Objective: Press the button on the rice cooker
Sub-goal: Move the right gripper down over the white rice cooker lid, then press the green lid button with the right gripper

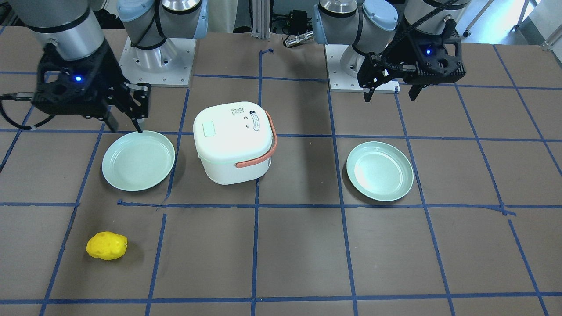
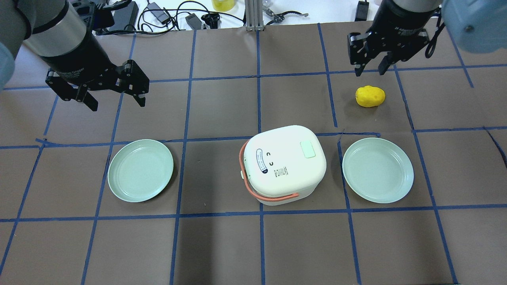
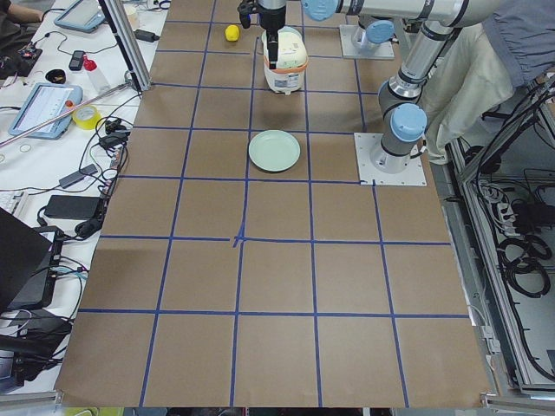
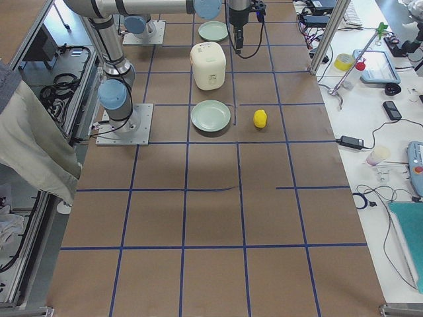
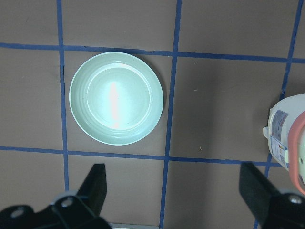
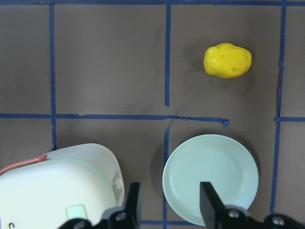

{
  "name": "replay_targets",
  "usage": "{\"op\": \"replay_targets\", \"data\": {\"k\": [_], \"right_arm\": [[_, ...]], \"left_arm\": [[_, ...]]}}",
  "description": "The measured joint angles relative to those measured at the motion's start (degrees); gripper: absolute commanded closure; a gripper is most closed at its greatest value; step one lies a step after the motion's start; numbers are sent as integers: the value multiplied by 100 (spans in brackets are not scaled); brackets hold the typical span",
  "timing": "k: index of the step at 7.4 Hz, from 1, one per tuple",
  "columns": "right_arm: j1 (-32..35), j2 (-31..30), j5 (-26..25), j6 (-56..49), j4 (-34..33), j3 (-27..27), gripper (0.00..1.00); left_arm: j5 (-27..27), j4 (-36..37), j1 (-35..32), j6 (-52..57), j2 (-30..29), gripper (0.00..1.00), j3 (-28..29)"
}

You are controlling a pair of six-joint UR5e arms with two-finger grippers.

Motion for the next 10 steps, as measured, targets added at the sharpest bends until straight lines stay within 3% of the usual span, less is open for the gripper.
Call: {"op": "replay_targets", "data": {"k": [3, 8, 9, 10], "right_arm": [[827, 22, 7, 826, -154, 863, 87], [1197, 104, 200, 1047, -725, 1616, 87], [1200, 111, 232, 1032, -750, 1634, 76], [1203, 116, 241, 1038, -755, 1625, 23]], "left_arm": [[0, 0, 0, 1, 0, 0, 0], [0, 0, 0, -3, 0, 0, 0], [0, 0, 0, -2, 0, 0, 0], [0, 0, 0, 0, 0, 0, 0]]}}
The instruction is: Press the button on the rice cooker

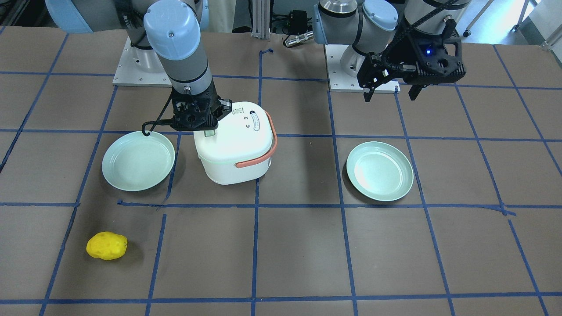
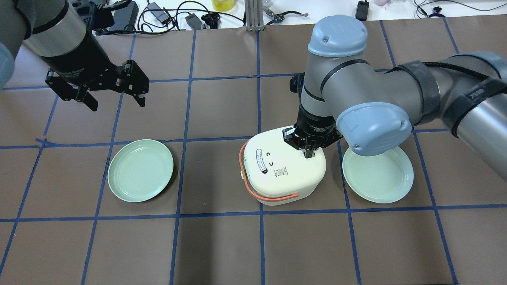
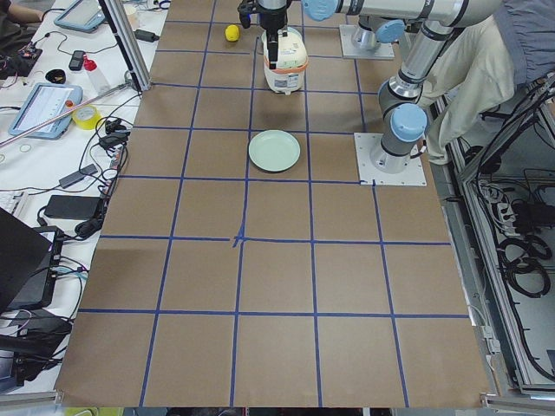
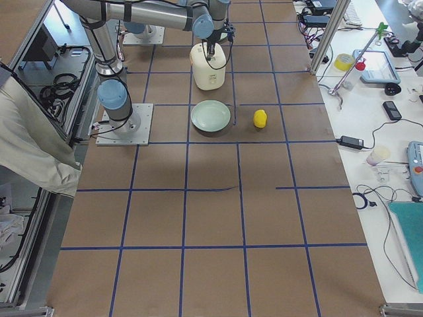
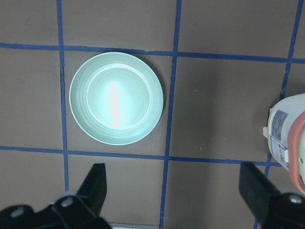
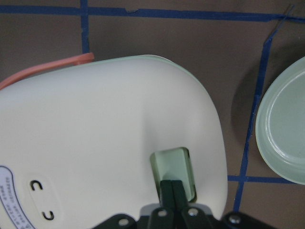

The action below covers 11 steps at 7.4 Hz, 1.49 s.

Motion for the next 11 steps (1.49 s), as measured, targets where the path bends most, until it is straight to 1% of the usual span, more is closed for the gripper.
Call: {"op": "replay_targets", "data": {"k": [1, 2, 3, 4, 6, 7, 9, 11], "right_arm": [[1, -10, -28, 35, -10, -48, 0], [-21, -34, -86, 79, 1, -185, 0], [-85, -44, -181, 98, 116, -451, 0], [-244, -43, -319, 73, 365, -840, 0], [-827, -46, -423, -274, 917, -1597, 0], [-1140, -48, -447, -647, 1060, -1892, 0], [-1653, -51, -457, -1293, 1129, -2234, 0], [-1857, -57, -457, -1551, 1133, -2324, 0]], "left_arm": [[0, 0, 0, 1, 0, 0, 0], [0, 0, 0, 1, 0, 0, 0], [0, 0, 0, 1, 0, 0, 0], [0, 0, 0, 1, 0, 0, 0], [0, 0, 0, -1, 0, 0, 0], [0, 0, 0, -3, 0, 0, 0], [0, 0, 0, 0, 0, 0, 0], [0, 0, 0, 1, 0, 0, 0]]}}
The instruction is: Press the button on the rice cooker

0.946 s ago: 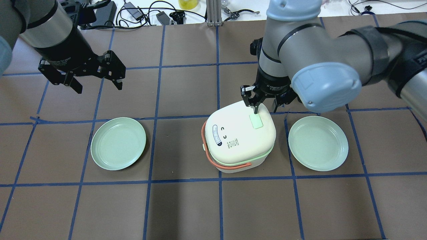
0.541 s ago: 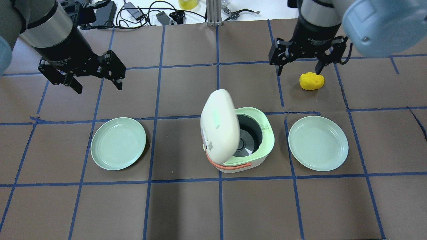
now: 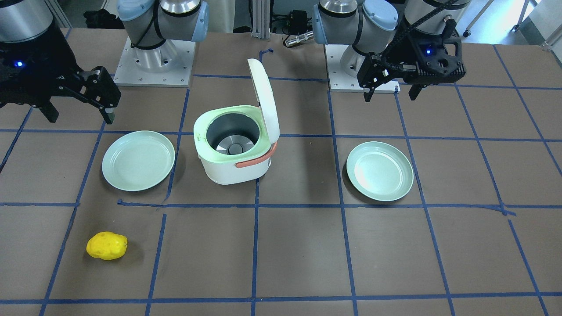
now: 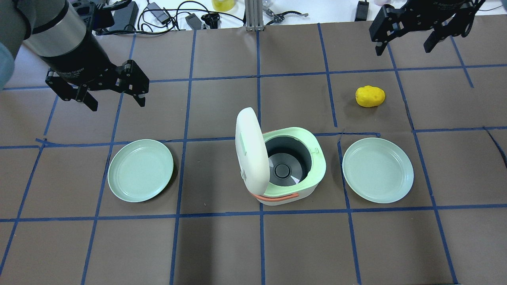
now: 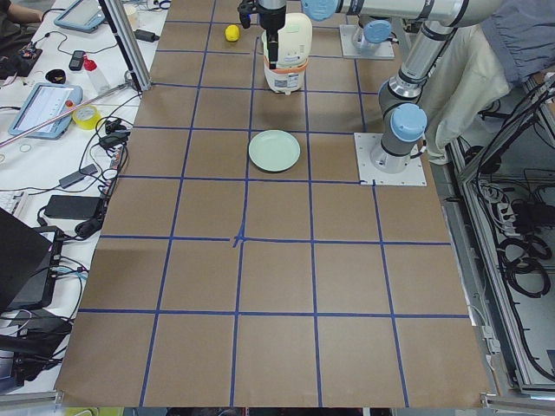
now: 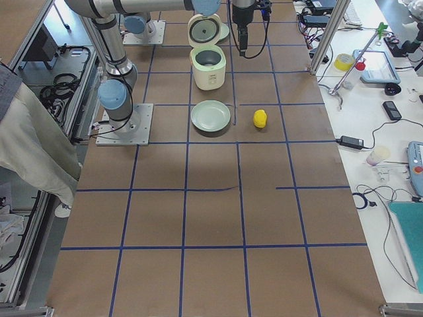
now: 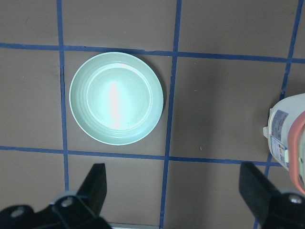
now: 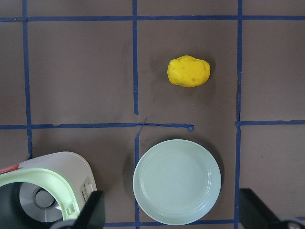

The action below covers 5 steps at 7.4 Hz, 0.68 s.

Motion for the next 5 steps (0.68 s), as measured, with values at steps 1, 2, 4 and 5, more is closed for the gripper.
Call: {"op": "replay_targets", "data": {"k": [1, 2, 4, 5], "right_arm": [[-19, -3, 22, -27, -4, 3, 0], [-12, -8, 61, -16, -57, 28, 0], [88, 2, 98, 42, -259, 82, 0], [165, 7, 106, 51, -306, 115, 0]], "left_arm": [[0, 0, 0, -2, 0, 0, 0], [0, 0, 0, -3, 0, 0, 0], [0, 0, 0, -1, 0, 0, 0], [0, 0, 0, 0, 0, 0, 0]]}}
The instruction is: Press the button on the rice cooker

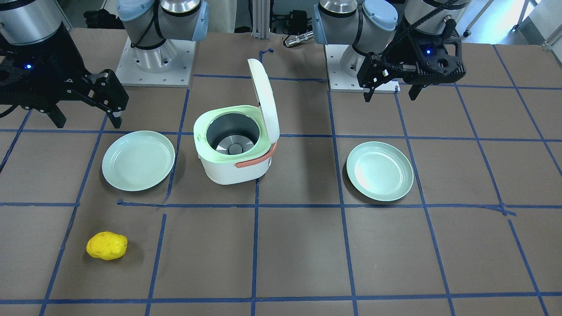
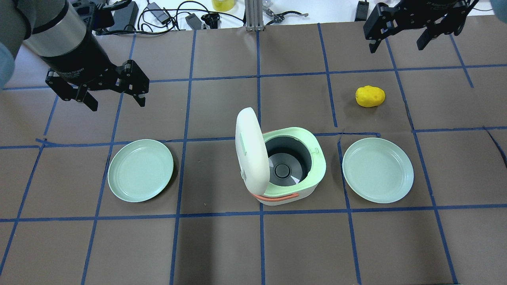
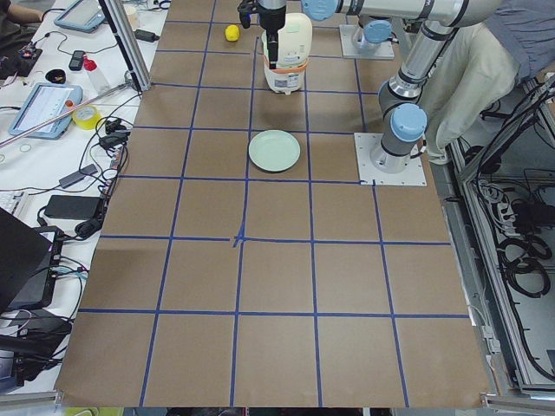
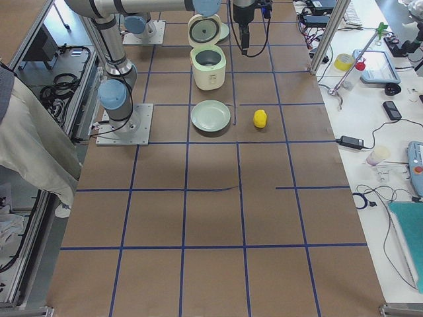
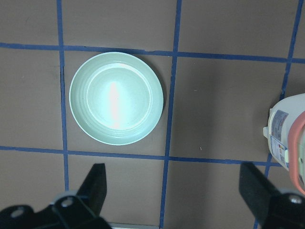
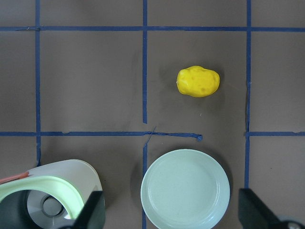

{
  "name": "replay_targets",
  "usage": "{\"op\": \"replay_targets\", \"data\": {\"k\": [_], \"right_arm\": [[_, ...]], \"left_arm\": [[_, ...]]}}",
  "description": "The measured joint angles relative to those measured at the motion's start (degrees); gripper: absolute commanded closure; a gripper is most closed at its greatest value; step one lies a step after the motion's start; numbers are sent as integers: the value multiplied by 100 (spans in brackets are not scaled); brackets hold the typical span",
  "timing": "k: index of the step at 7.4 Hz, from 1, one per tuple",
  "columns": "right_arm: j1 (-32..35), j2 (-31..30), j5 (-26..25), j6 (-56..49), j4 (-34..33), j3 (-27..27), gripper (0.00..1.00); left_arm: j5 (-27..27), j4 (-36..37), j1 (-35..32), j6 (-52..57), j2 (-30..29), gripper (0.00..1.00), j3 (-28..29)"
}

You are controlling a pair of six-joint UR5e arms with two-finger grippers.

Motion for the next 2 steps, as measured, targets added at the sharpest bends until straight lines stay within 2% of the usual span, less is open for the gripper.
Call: {"op": "replay_targets", "data": {"k": [2], "right_arm": [[68, -3, 110, 5, -23, 56, 0]], "left_arm": [[0, 0, 0, 0, 0, 0, 0]]}}
